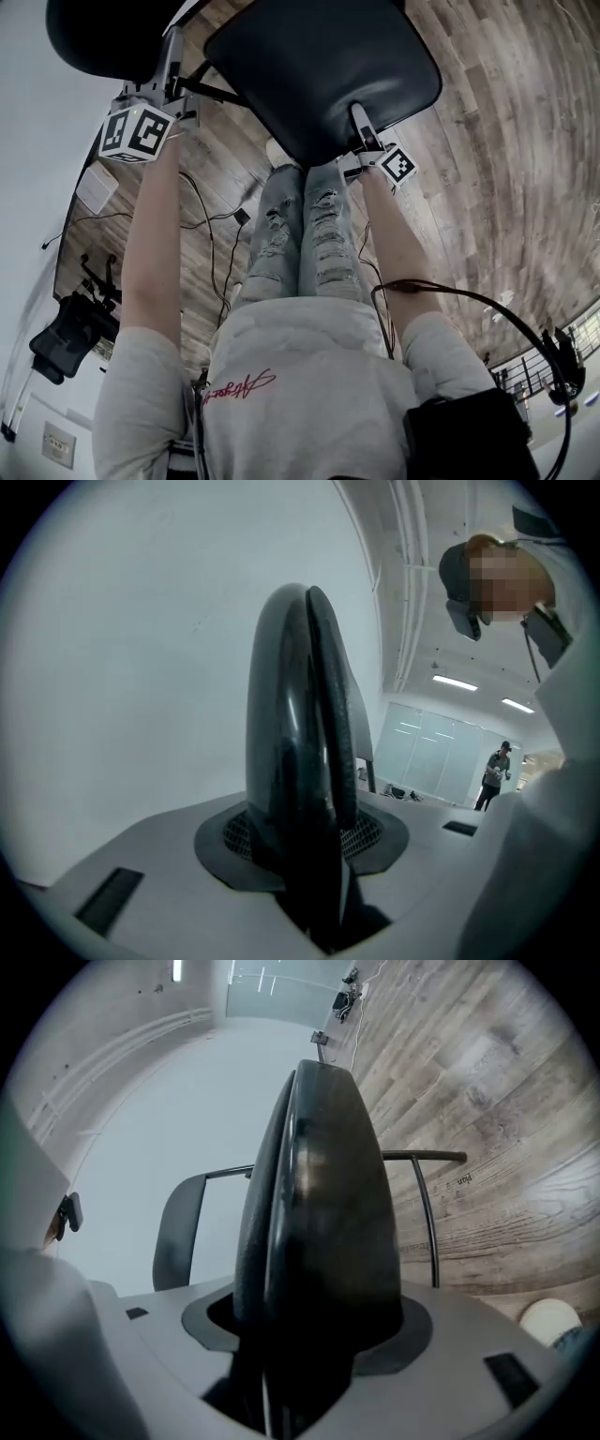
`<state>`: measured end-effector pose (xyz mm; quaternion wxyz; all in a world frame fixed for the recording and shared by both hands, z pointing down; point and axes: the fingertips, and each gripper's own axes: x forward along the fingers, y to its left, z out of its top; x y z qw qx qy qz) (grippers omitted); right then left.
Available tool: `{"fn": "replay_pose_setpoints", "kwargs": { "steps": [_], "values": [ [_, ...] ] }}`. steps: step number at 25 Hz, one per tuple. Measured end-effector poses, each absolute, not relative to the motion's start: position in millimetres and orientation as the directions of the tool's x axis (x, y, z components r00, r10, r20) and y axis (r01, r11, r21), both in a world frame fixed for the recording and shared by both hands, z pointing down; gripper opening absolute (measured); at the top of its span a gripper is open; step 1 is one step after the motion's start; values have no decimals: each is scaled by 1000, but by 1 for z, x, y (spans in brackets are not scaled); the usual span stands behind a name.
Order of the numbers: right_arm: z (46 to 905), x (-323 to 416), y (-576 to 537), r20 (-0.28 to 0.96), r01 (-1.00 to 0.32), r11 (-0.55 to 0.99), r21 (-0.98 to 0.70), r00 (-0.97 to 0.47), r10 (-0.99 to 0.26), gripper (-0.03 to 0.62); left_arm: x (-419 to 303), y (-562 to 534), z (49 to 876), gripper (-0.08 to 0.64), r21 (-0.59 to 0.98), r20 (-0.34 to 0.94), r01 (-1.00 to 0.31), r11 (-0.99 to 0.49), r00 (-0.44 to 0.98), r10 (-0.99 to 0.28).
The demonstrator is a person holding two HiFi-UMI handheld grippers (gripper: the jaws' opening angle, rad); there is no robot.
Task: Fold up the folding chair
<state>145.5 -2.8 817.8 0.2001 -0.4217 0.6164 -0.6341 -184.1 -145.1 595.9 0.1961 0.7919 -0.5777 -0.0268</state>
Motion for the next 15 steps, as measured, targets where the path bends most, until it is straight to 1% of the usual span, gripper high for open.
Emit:
{"fn": "replay_pose_setpoints", "kwargs": {
  "steps": [4, 7, 11, 15],
  "values": [
    [781, 130, -13, 355, -284, -231, -931, -547, -758, 289, -180, -142, 565, 149, 317, 155, -893, -319, 381, -912],
    [747, 116, -30, 386, -276, -276, -921, -538, -749, 263, -177, -142, 552, 86, 318, 148, -887, -336, 397, -906],
    [713, 95, -48, 469, -313, -352, -882, -510, -721, 240, -181, -148, 539, 77, 306, 149, -879, -366, 423, -894],
    [674, 70, -85, 490, -329, -367, -870, -500, -714, 211, -193, -171, 523, 67, 309, 138, -866, -394, 450, -882]
  ]
}}
